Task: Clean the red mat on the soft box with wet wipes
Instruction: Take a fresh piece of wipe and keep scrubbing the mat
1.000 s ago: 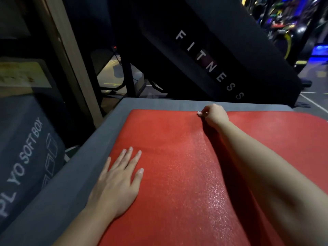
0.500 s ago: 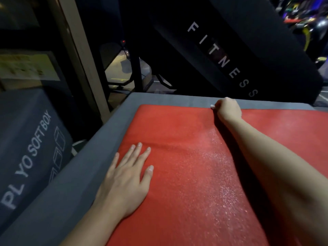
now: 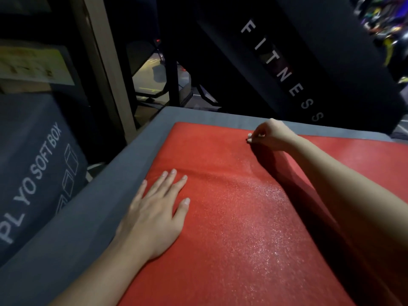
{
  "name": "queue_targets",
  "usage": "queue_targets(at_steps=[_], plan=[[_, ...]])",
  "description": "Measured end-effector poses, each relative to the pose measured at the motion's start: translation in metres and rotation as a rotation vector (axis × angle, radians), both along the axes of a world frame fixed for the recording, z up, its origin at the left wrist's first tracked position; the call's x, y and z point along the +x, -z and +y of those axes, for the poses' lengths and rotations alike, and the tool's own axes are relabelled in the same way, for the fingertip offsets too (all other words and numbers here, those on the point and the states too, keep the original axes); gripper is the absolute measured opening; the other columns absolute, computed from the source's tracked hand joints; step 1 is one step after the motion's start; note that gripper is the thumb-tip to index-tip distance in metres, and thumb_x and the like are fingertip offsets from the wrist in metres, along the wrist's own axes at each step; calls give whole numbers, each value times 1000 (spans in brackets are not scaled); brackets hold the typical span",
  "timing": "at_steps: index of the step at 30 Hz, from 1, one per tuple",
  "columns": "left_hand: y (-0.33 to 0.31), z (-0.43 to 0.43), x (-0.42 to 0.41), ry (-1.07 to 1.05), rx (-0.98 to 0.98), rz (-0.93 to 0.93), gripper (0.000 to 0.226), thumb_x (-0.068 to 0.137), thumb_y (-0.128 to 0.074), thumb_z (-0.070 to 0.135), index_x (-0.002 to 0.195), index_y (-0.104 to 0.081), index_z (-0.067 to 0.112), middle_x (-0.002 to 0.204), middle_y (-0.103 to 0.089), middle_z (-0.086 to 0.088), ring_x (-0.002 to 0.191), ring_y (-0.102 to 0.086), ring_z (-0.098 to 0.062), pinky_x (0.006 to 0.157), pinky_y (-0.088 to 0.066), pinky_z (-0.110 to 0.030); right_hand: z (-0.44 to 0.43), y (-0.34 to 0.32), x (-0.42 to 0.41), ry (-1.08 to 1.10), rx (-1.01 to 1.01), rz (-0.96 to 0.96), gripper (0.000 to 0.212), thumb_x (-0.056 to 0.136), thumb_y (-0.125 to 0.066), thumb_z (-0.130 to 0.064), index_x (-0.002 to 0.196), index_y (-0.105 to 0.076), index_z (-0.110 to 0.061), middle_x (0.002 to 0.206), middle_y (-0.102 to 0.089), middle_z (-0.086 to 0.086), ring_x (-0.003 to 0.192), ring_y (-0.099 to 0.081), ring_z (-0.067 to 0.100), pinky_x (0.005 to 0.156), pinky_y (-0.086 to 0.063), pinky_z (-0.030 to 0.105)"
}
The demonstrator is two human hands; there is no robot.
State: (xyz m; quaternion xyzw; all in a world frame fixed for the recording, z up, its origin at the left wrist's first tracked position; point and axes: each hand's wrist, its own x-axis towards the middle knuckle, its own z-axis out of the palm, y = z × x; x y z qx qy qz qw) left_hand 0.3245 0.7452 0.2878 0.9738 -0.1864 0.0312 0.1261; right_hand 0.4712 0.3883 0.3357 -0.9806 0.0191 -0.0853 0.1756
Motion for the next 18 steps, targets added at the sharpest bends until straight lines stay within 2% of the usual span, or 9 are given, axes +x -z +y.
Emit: queue_targets(at_steps=[3,6,9,12,14,16,18], plan=[[-1,-1,0,-8,16,-3,82,83,7,66,161,-7,43,168,6,20,152,12,5,127,6,-35,2,4,11,102,50,-93,14,83,-76,-28,89,-77,-14,88,-73,10,84,-67,24,71,-50,29],[-1,-1,0,-3,3,-4,82,83,7,66,161,-7,43,168,6,19,152,12,4,127,6,-36,4,9,8,140,118,-85,18,85,-75,-31,93,-79,-16,92,-75,8,87,-67,21,71,-43,24],[0,-1,1,-1,-19,-3,82,84,6,65,162,-10,42,169,2,17,153,9,2,128,5,-37,6,2,-22,37,64,-35,23,84,-75,-41,96,-78,-22,94,-75,-3,90,-66,15,73,-42,22],[3,0,2,3,-10,-9,82,85,5,65,162,-10,41,169,2,16,154,9,1,128,4,-38,13,-2,-67,-118,33,36,25,82,-72,-51,93,-78,-29,88,-74,-14,81,-66,5,72,-49,25],[4,-2,2,0,-15,-17,82,85,5,64,162,-11,40,170,1,15,154,8,1,128,3,-39,17,-4,-94,-188,45,91,27,79,-71,-58,89,-78,-34,82,-73,-17,74,-63,-2,67,-46,19],[4,-1,1,-4,-14,-20,83,84,5,64,162,-12,40,170,0,15,154,7,1,128,3,-39,20,-5,-106,-217,42,107,24,77,-72,-58,86,-78,-37,79,-72,-19,73,-63,-2,65,-45,19],[3,0,1,-4,-13,-17,83,85,5,64,162,-13,40,170,-1,15,154,6,0,128,3,-39,23,-2,-102,-184,20,44,24,79,-72,-56,85,-78,-33,77,-71,-14,72,-62,4,65,-45,24]])
